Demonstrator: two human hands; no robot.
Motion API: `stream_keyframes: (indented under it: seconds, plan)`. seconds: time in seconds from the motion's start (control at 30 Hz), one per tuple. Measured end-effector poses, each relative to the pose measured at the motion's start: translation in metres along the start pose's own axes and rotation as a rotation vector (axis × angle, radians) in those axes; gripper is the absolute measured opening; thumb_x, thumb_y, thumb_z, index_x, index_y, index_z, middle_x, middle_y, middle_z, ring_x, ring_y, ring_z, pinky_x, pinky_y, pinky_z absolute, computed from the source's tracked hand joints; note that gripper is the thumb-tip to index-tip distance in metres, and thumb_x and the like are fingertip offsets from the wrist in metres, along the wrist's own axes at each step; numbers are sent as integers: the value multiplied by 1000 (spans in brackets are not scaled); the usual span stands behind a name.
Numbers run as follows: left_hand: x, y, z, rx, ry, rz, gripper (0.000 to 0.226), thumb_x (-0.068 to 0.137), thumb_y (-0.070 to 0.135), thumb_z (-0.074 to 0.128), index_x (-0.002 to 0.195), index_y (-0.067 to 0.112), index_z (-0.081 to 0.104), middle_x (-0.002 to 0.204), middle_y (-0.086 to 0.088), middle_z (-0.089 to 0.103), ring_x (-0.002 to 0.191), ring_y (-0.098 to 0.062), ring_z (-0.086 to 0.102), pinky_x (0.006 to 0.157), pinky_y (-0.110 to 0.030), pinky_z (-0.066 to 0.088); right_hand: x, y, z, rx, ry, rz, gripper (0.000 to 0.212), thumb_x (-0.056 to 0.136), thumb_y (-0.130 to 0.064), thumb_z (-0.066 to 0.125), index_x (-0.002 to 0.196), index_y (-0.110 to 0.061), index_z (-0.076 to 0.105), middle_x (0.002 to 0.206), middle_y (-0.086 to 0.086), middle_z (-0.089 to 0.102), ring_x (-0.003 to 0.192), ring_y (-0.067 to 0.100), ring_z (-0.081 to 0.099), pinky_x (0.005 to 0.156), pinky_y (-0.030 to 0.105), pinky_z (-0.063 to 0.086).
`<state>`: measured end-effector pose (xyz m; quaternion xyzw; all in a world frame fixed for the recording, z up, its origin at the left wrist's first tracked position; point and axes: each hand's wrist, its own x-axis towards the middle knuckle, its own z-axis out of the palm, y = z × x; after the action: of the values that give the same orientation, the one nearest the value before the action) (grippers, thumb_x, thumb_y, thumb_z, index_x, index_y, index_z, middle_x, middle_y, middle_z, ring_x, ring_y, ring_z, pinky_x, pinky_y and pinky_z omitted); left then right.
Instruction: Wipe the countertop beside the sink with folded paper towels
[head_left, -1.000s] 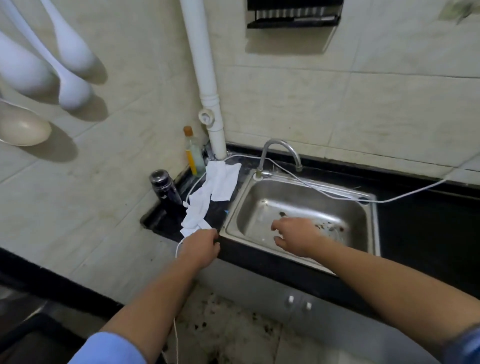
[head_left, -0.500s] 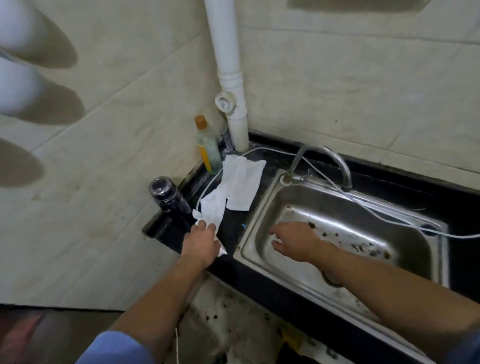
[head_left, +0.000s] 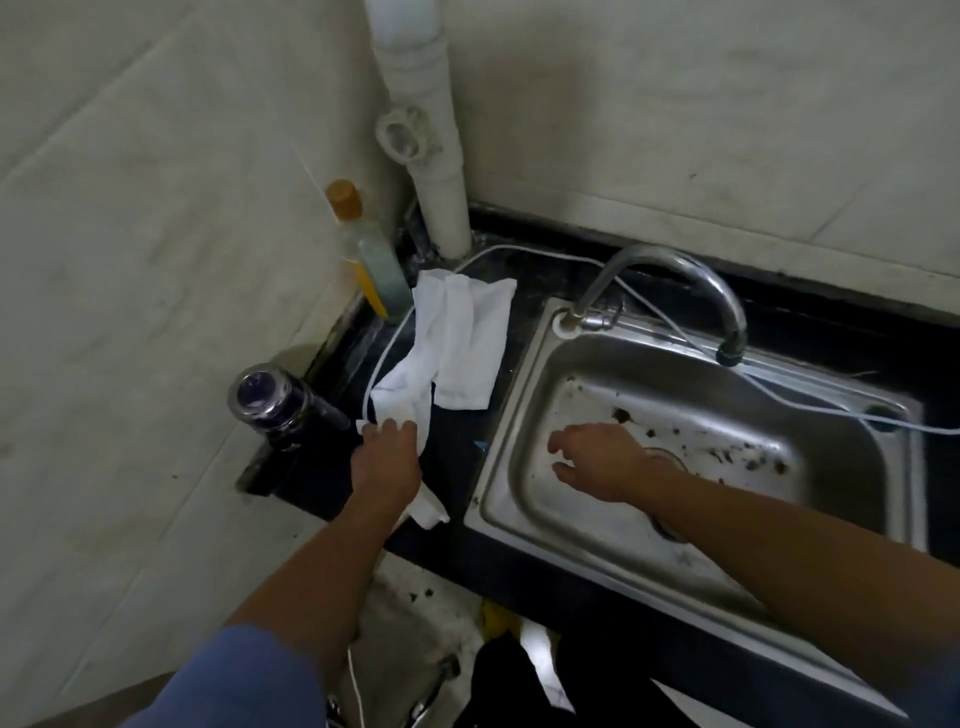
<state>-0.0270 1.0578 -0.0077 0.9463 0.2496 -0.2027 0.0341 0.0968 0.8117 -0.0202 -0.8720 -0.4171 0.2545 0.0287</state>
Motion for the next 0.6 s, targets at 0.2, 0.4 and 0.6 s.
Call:
stream_keyframes:
  seconds: [0.2,0.4,0.6]
  plan:
    - [26,-10,-14,-93,85,169,12,85,2,50,93,6,58,104,-11,57,103,-28,50,70,-37,44,0,-5,-2,9,29,122,38,95,-42,46,129,-25,52,117,2,63,103,23,60,81,31,47]
    - [37,7,-45,-282,254,410,12,84,10,55,86,2,64,92,-12,61,87,-28,56,61,-31,40,-25,-4,-13,24,90,265,37,94,-42,48,127,-25,54,118,2,64,103,22,60,83,33,48]
    - [21,76,-74,-405,265,659,29,83,23,44,94,7,66,94,-7,62,86,-25,59,69,-31,43,-87,18,-16,38,135,437,32,93,-39,47,119,-25,56,115,4,65,101,24,61,78,31,45]
